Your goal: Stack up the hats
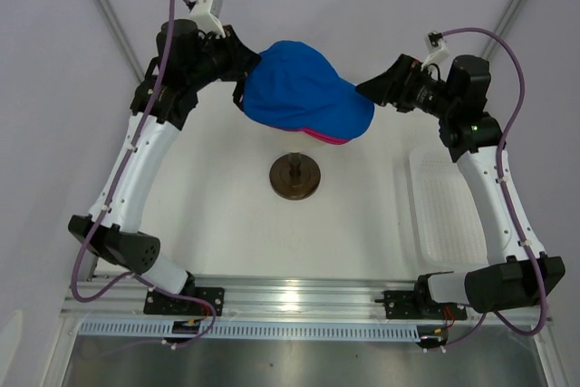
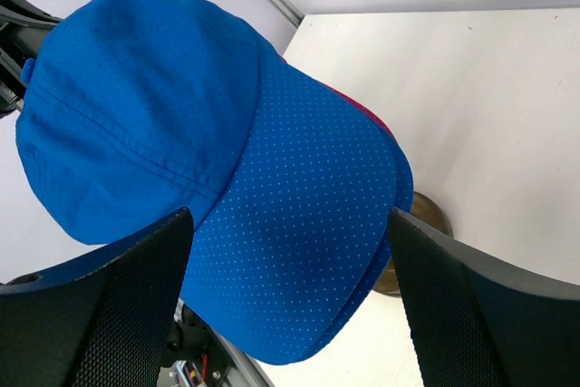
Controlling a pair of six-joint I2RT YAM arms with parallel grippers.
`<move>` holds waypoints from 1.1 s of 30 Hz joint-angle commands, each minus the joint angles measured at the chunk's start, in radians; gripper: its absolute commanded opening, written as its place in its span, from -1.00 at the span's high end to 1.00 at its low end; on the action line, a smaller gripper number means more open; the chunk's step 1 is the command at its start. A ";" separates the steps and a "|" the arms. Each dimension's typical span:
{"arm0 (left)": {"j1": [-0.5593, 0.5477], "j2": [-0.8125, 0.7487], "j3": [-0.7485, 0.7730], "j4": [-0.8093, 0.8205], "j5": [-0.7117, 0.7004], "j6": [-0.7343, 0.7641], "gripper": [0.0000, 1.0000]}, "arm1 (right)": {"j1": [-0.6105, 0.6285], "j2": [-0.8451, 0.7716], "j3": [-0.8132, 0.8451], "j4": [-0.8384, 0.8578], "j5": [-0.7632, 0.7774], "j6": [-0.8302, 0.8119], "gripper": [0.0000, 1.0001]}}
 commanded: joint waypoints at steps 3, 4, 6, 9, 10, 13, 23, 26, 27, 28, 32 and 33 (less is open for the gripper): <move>-0.007 -0.052 -0.090 0.016 0.002 -0.022 0.52 | 0.001 -0.017 -0.008 0.024 0.009 -0.027 -0.81; -0.007 -0.058 -0.118 0.016 -0.006 -0.017 0.52 | 0.001 -0.016 -0.011 0.030 0.009 -0.026 -0.80; -0.007 -0.072 -0.139 0.019 -0.017 -0.008 0.52 | 0.002 -0.016 -0.020 0.033 0.006 -0.018 -0.80; -0.007 -0.086 -0.216 0.037 -0.015 0.000 0.52 | 0.001 -0.017 -0.032 0.043 0.004 -0.012 -0.80; -0.007 -0.095 -0.228 0.042 -0.011 0.003 0.52 | 0.002 -0.019 -0.035 0.044 0.007 -0.013 -0.80; -0.007 -0.109 -0.273 0.049 -0.008 0.006 0.52 | 0.001 -0.023 -0.038 0.043 0.018 -0.014 -0.82; 0.014 -0.193 -0.248 0.049 -0.083 0.041 0.00 | 0.001 -0.031 0.009 0.049 0.012 -0.009 -0.85; 0.046 -0.202 -0.201 0.048 -0.078 0.040 -0.13 | 0.001 -0.036 0.023 0.046 0.014 -0.012 -0.86; 0.063 -0.203 -0.160 0.045 -0.080 0.038 -0.16 | 0.001 -0.037 0.028 0.037 0.014 -0.017 -0.86; 0.072 -0.203 -0.144 0.039 -0.081 0.038 -0.22 | -0.001 -0.039 0.035 0.032 0.023 -0.021 -0.86; 0.106 -0.198 -0.076 0.029 -0.072 0.030 -0.53 | -0.004 -0.051 0.048 0.001 0.041 -0.053 -0.87; 0.109 -0.193 -0.072 0.032 -0.070 0.033 -0.55 | -0.007 -0.053 0.048 -0.005 0.046 -0.058 -0.88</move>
